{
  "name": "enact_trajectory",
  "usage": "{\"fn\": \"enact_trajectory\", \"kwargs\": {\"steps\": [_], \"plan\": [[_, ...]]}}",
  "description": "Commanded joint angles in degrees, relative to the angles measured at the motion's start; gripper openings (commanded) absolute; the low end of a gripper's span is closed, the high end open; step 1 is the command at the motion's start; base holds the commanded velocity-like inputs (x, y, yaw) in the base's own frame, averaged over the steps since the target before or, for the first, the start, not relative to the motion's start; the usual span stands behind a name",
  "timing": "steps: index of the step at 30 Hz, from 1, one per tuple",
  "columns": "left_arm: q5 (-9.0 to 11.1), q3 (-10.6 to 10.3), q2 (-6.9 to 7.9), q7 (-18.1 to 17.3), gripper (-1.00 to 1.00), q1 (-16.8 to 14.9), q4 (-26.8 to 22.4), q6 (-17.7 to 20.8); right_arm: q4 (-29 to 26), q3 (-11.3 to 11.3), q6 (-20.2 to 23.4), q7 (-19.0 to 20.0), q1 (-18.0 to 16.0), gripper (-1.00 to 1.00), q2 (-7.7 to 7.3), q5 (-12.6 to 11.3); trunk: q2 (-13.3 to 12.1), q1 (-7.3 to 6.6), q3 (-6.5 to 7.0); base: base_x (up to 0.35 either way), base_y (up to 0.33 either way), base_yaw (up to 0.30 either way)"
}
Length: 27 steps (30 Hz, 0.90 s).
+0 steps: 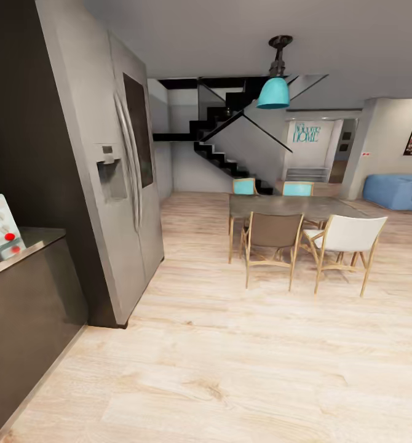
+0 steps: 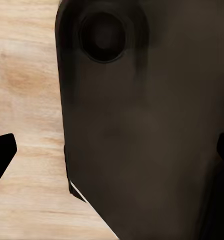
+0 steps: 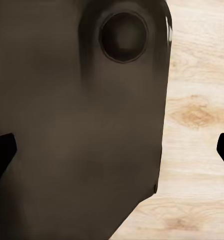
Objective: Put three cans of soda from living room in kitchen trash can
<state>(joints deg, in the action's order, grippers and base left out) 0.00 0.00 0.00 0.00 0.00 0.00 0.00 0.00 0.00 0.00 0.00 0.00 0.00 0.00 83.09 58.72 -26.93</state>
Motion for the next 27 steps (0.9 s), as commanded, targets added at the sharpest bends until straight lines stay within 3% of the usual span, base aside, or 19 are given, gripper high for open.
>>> {"fn": "enact_trajectory", "kwargs": {"steps": [1, 8, 27], "plan": [[0.0, 0.0, 0.0, 0.0, 1.0, 0.0, 0.0, 0.0, 0.0, 0.0, 0.0, 0.0, 0.0, 1.0, 0.0, 0.0, -0.01, 0.0, 0.0, 0.0, 0.0, 0.0], [0.02, 0.37, 0.05, -0.2, 1.0, 0.55, -0.15, 1.56, 0.85, 0.59, 2.05, -0.17, 0.26, 1.0, 0.02, 0.63, -0.01, 0.0, 0.0, 0.0, 0.0, 0.0], [0.15, 0.36, -0.04, -0.15, 1.0, 0.21, -0.29, 1.21, 0.47, 0.79, 1.71, 0.02, 0.02, 1.0, 0.04, 0.62, -0.01, 0.0, 0.0, 0.0, 0.0, 0.0]]}}
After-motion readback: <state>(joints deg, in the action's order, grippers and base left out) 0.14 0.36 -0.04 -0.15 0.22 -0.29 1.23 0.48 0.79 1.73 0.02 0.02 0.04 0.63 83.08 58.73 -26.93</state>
